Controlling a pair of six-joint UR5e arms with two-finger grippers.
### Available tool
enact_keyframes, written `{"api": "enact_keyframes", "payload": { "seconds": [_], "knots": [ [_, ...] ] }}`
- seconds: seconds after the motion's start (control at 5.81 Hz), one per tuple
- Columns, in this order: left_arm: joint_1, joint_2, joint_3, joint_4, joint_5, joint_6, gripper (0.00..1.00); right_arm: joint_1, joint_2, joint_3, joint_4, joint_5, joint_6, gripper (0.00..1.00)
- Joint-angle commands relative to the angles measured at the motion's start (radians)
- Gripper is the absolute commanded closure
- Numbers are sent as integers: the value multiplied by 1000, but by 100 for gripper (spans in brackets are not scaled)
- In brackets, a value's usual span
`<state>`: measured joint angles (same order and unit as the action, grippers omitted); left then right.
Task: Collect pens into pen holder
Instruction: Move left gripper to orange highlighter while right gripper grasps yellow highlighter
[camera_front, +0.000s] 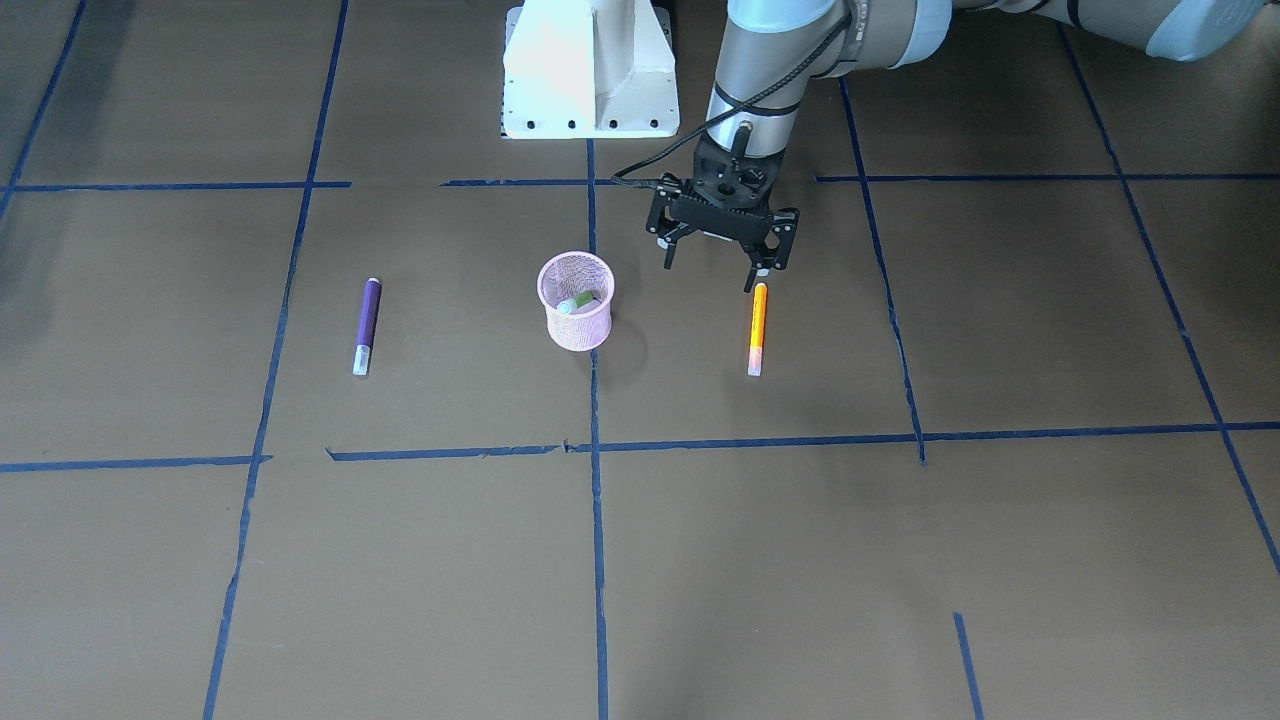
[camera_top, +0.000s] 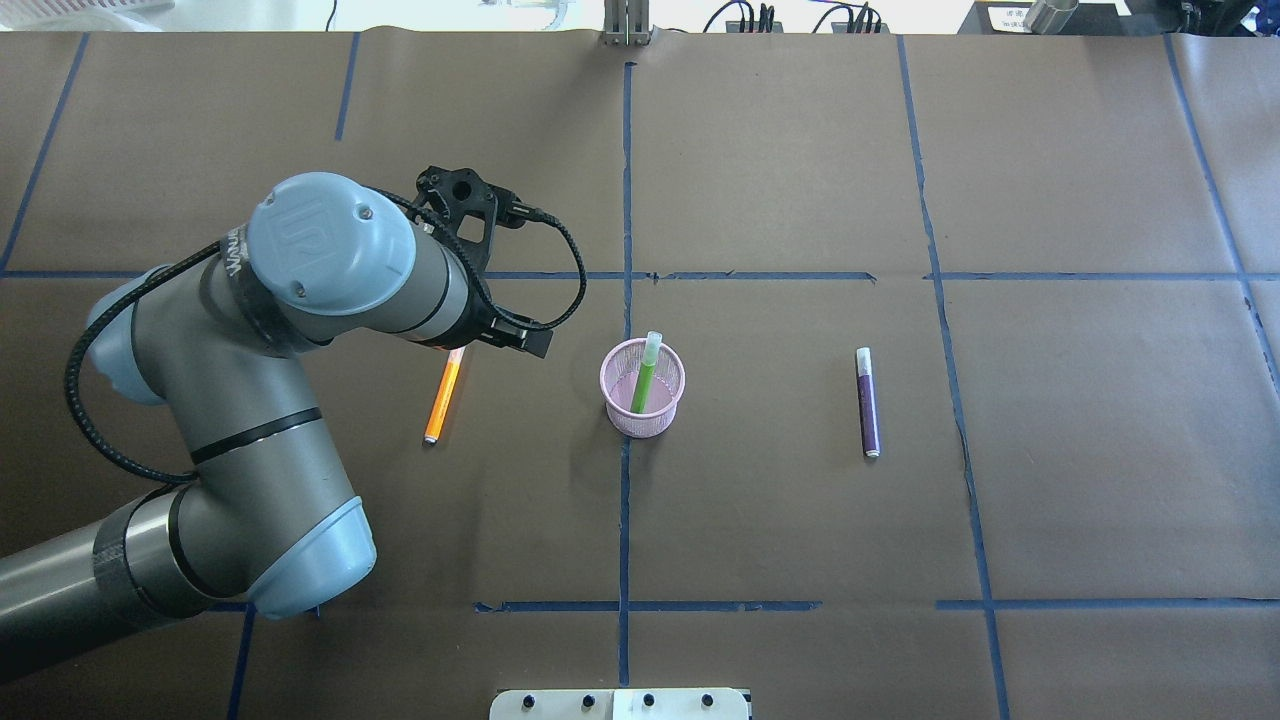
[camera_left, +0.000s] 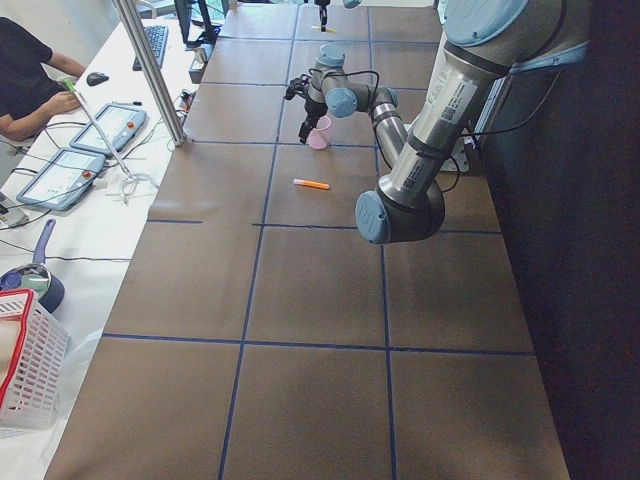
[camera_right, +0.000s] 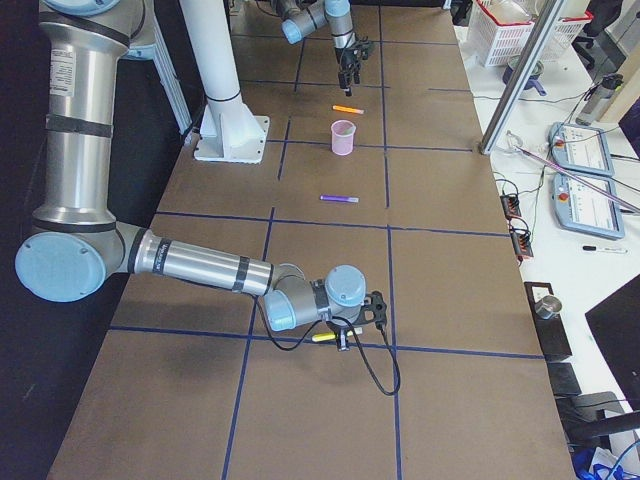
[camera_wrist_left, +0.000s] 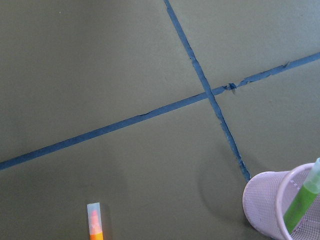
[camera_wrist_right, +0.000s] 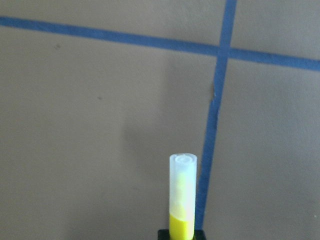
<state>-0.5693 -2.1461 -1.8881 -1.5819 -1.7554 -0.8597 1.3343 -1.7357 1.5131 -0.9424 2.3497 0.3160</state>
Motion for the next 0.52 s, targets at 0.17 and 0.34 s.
{"api": "enact_keyframes", "payload": {
  "seconds": [0.17, 0.34],
  "knots": [
    [2, 53, -14, 5, -33, 1, 3, -106, -50, 161, 388, -88, 390, 100],
    [2, 95, -29, 7, -33, 1, 2, -229, -50, 265, 389, -218, 529, 100]
  ]
}}
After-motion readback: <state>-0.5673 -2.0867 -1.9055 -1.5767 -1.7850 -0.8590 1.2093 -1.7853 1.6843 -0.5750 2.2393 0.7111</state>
